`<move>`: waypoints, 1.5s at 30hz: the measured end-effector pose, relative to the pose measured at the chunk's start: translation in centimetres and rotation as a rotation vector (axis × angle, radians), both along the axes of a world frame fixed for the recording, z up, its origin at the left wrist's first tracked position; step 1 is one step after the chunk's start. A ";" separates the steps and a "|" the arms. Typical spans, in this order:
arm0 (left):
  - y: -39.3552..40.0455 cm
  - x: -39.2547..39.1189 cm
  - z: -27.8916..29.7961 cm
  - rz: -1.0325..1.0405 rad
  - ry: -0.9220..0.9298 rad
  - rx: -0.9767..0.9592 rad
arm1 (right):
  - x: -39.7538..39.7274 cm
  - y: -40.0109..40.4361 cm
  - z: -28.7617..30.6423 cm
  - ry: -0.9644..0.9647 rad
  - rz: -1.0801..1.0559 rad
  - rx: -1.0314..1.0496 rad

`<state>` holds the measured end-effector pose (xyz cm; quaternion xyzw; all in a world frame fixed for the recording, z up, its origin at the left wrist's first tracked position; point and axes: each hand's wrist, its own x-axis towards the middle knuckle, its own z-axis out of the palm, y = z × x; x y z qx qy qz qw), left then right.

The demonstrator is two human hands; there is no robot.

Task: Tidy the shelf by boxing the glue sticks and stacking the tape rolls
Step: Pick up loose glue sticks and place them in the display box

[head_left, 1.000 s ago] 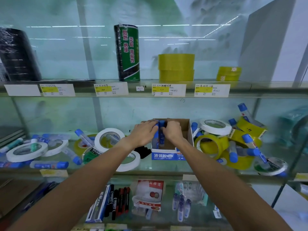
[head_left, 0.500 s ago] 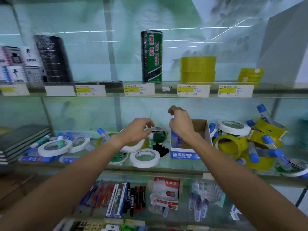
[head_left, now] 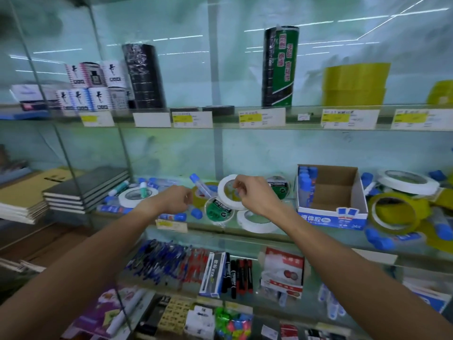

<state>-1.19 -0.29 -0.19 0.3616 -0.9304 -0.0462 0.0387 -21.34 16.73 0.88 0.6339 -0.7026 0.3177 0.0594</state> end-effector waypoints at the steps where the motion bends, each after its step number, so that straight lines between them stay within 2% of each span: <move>1: -0.4 0.5 -0.3 0.014 -0.066 0.016 | 0.3 -0.1 -0.2 0.004 0.006 0.005; 4: -1.1 1.7 -1.0 0.042 -0.243 0.037 | 1.1 -0.5 -0.8 0.012 0.019 0.023; 6: -1.2 2.1 -1.3 0.034 -0.293 0.022 | 1.5 -0.8 -1.2 0.009 0.023 0.033; 14: -1.3 3.6 -0.9 -0.034 -0.205 0.130 | 2.5 -1.1 -1.9 -0.050 0.037 0.060; 17: -1.2 4.1 -0.9 -0.082 -0.042 0.115 | 2.4 -1.2 -2.1 -0.065 0.040 0.047; 20: -0.4 3.8 0.1 -0.147 0.321 0.149 | 2.4 -1.4 -2.0 -0.131 0.053 0.005; 23: 1.0 2.6 1.5 -0.187 0.595 0.375 | 2.7 -1.9 -1.8 -0.231 0.062 -0.028; 29: 5.1 -0.6 3.1 -0.247 0.873 0.826 | 3.5 -1.4 0.5 -0.719 0.144 -0.022; 33: 6.8 -2.7 3.1 -0.286 0.959 1.018 | 3.1 -0.3 1.7 -0.826 0.176 -0.010; 39: 8.9 -6.2 3.1 -0.322 0.978 1.150 | 1.2 1.9 2.6 -0.925 0.151 -0.026; 43: 10.8 -9.3 3.5 -0.315 0.943 1.214 | -1.1 3.4 3.3 -0.792 -0.022 -0.019; 45: 12.1 -10.7 3.9 -0.304 0.844 1.072 | -2.8 4.2 4.0 -0.625 -0.159 -0.002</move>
